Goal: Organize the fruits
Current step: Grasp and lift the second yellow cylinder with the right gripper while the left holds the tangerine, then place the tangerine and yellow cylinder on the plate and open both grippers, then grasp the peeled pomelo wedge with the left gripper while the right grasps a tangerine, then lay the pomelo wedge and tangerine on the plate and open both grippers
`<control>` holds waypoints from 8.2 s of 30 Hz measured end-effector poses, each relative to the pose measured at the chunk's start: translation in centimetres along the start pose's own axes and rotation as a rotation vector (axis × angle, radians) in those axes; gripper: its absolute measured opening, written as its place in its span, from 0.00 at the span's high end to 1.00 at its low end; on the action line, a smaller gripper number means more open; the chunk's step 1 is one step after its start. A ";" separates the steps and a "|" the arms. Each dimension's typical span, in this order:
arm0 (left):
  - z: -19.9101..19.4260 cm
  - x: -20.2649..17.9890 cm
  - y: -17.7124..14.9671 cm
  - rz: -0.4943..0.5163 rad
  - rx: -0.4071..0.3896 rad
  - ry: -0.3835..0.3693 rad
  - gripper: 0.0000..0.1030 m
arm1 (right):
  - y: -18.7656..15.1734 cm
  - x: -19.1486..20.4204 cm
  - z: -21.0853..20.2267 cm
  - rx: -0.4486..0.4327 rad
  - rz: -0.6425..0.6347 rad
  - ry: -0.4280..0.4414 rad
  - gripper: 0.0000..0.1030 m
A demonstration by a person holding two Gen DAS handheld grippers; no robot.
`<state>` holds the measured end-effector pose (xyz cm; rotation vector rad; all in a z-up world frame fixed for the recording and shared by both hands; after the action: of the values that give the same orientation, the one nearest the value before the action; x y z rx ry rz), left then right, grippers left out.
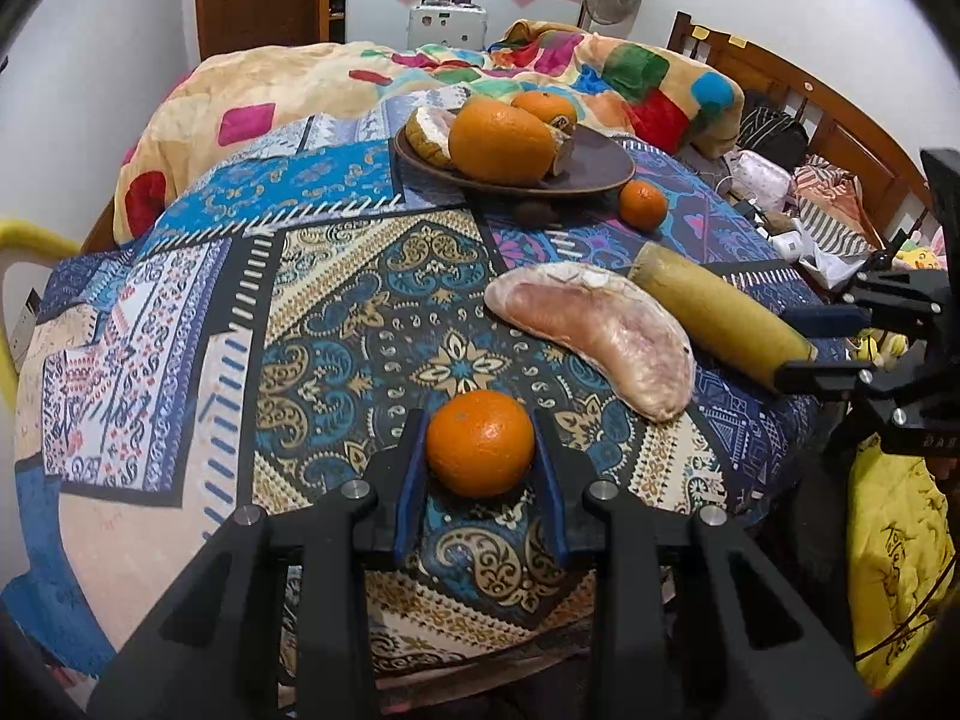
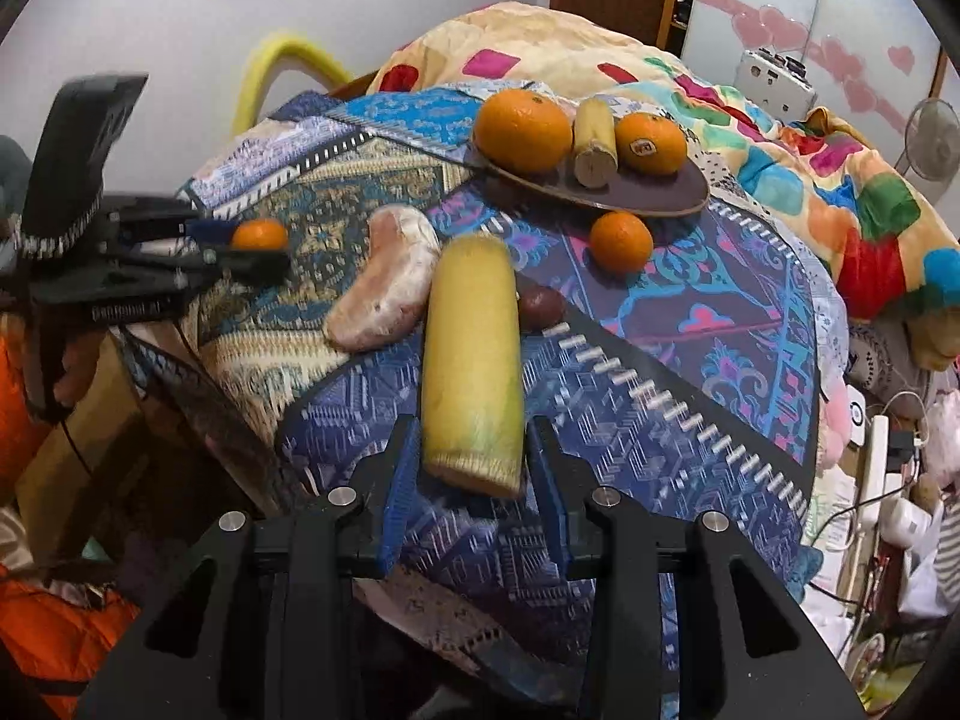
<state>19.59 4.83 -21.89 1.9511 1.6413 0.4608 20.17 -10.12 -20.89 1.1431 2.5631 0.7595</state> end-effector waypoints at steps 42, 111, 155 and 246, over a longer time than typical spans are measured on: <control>-2.4 -1.0 6.3 0.051 -0.144 0.045 0.68 | 5.4 -2.9 -2.7 -0.207 0.119 0.011 0.66; 3.1 0.3 13.5 -0.030 -0.117 0.093 0.32 | 9.2 -8.2 0.8 -0.274 0.187 -0.073 0.49; 4.4 -1.8 2.9 -0.048 0.030 0.085 0.20 | 2.6 -7.4 1.1 -0.184 0.204 -0.042 0.41; 7.4 -1.8 20.0 -0.009 -0.174 0.077 0.49 | 12.5 -13.8 3.9 -0.249 0.199 -0.153 0.62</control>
<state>39.36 -0.51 -15.58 1.8171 1.5994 0.6600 38.79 -11.96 -17.33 1.3291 2.1815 0.9637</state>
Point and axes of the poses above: each gripper's, at about its wrist camera, not at the fingertips, and z roughly the way its jaws point, x to its left, y to its top, the point moved 7 cm from there along z, roughly the way its jaws point, and after that the axes turned 3 degrees about z, right-handed, at the moved point
